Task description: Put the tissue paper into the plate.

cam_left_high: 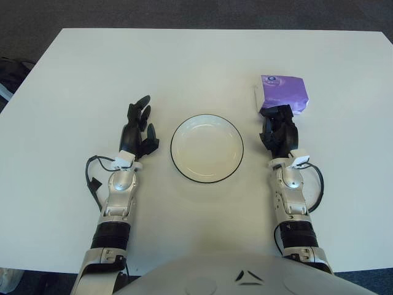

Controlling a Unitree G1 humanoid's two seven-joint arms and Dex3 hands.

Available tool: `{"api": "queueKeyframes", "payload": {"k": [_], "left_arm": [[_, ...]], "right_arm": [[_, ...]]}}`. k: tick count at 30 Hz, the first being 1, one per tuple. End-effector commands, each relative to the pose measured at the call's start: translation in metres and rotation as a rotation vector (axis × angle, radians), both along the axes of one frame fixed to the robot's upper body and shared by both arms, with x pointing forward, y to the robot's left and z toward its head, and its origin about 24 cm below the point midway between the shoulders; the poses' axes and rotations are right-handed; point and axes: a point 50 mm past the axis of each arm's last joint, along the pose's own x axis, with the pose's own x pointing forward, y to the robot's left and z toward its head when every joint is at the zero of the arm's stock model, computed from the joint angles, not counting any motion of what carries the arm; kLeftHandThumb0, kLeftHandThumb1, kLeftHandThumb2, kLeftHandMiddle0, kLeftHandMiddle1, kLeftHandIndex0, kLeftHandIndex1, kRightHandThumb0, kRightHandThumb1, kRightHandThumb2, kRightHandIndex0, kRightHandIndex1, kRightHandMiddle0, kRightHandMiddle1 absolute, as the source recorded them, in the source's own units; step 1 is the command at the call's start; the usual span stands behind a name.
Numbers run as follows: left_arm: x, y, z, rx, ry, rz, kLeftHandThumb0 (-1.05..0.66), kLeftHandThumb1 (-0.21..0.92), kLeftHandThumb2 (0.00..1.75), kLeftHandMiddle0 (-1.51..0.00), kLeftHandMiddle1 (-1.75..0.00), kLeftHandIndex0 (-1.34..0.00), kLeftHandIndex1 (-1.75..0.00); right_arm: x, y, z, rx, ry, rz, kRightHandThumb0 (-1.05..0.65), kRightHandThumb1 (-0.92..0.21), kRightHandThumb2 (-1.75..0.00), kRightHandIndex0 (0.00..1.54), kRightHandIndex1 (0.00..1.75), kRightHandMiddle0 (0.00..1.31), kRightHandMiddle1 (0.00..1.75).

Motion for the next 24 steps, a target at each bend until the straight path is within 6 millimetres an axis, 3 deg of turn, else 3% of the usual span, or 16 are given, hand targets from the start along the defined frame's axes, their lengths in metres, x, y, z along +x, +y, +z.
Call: {"api": "queueKeyframes", "payload": {"k": [1,24], "left_arm": [[-0.0131,-0.0007,-0.0276,0.0,0.115,0.013,-0.66,0.92,0.85,-0.35,-0.05,0.0,-0.77],[-0.0132,-0.0018,-0.0273,-0.003,0.117,0.014,-0.64,0.92,0.83,-0.36,-0.05,0.0,-0.77]], "right_arm": [[-0.0227,-0.0038,-0.0489,0.034,0.27,-0.011,-0.35,-0.92,-0.52,0.31,0.98,0.18,1.75],[-0.0242,-0.0043,-0.0477,0.03,0.269,-0.003,-0.35,-0.92,-0.52,0.28,0.97,0.18,1.75]]}}
